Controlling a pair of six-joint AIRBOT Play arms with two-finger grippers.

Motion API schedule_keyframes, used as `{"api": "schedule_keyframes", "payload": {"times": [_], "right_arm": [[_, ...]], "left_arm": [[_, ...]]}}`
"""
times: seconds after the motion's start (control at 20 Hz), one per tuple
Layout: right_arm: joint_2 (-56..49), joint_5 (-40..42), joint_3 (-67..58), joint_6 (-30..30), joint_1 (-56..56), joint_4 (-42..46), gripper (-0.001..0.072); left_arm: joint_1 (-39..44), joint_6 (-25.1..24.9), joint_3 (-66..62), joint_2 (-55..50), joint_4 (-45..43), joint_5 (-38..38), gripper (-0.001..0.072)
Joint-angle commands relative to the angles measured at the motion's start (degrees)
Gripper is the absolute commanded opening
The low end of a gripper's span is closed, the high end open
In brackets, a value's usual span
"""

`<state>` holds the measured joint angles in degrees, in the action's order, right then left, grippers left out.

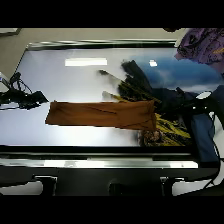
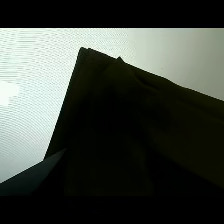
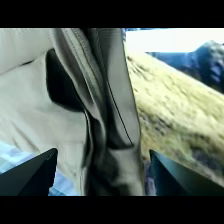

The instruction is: Fold the clothes and pants, and hang the long-sleeved shirts on hangers.

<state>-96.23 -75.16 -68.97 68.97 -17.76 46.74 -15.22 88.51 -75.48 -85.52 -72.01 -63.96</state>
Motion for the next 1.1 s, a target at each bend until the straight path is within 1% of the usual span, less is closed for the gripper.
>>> {"api": "schedule_keyframes", "payload": {"times": [0.0, 0.1, 0.2, 0.25, 0.35, 0.4, 0.45, 0.5, 0.55, 0.6, 0.65, 0.7, 0.8, 0.85, 0.9, 0.95, 1.0, 1.05], "right_arm": [[-3.7, 2.1, 1.0, -4.3, -0.5, -6.9, 0.0653], [-4.9, 2.3, 1.0, -4.7, 0.3, -9.0, 0.0652], [-5.4, 2.2, 1.0, -4.7, 2.5, -9.0, 0.0646], [-5.4, 2.6, 1.0, -4.7, 4.0, -9.1, 0.0586], [-5.3, 3.3, 1.0, -4.7, 7.0, -9.0, 0.0421], [-5.2, 3.3, 1.0, -4.5, 8.3, -9.1, 0.0295], [-4.9, 3.3, 1.0, -4.0, 8.9, -9.0, 0.0117], [-3.8, 3.7, 1.0, -3.6, 9.0, -9.0, 0.0023], [-2.0, 4.3, 0.9, -2.4, 8.9, -8.9, 0.0022], [0.6, 4.9, 0.5, 0.9, 8.9, -6.8, 0.0022], [3.0, 4.4, -0.8, 5.3, 9.0, -2.8, 0.0022], [5.4, 3.3, -2.2, 9.9, 9.1, 1.4, 0.0022], [9.5, 0.6, -5.1, 16.2, 9.1, 8.1, 0.0022], [11.0, -0.4, -6.7, 19.5, 9.1, 11.2, 0.0022], [12.1, -1.7, -8.3, 21.8, 9.1, 13.5, 0.0022], [13.1, -3.4, -10.3, 23.8, 9.1, 15.8, 0.0022], [13.8, -5.3, -12.5, 25.5, 9.1, 18.2, 0.0022], [14.3, -6.8, -14.5, 26.8, 9.1, 20.1, 0.0022]], "left_arm": [[0.0, 0.2, -0.1, 0.2, -0.1, -0.2, 0.0555], [0.0, 0.3, -0.1, 0.2, -0.1, -0.2, 0.0555], [0.0, 1.2, -0.1, 0.2, 0.0, 0.0, 0.0555], [0.0, 1.7, -0.1, 0.2, 0.0, 0.1, 0.0555], [0.0, 2.2, -0.1, 0.2, 0.0, 0.3, 0.0555], [0.0, 2.2, -0.1, 0.2, 0.7, 0.3, 0.0555], [0.0, 2.1, -0.1, 0.2, 2.1, 0.4, 0.0555], [0.1, 2.1, -0.1, 0.2, 4.2, 0.6, 0.0555], [0.7, 2.1, -0.1, 0.2, 7.4, 1.5, 0.0554], [1.7, 1.9, -0.1, 0.2, 10.6, 2.8, 0.0554], [3.7, 1.9, -0.1, 0.1, 12.9, 4.6, 0.0553], [6.1, 2.2, -0.1, -0.3, 14.2, 6.1, 0.0534], [12.2, 4.0, -0.1, -2.5, 17.2, 8.9, 0.0517], [15.4, 4.1, -0.1, -4.0, 18.9, 9.9, 0.0446], [18.9, 4.1, -0.1, -5.8, 21.1, 11.0, 0.0333], [22.7, 4.0, -0.1, -7.8, 24.1, 12.2, 0.0146], [26.4, 3.5, -0.1, -9.5, 26.9, 13.4, 0.0010], [30.2, 3.0, -0.6, -11.4, 29.6, 14.8, 0.0013]]}}
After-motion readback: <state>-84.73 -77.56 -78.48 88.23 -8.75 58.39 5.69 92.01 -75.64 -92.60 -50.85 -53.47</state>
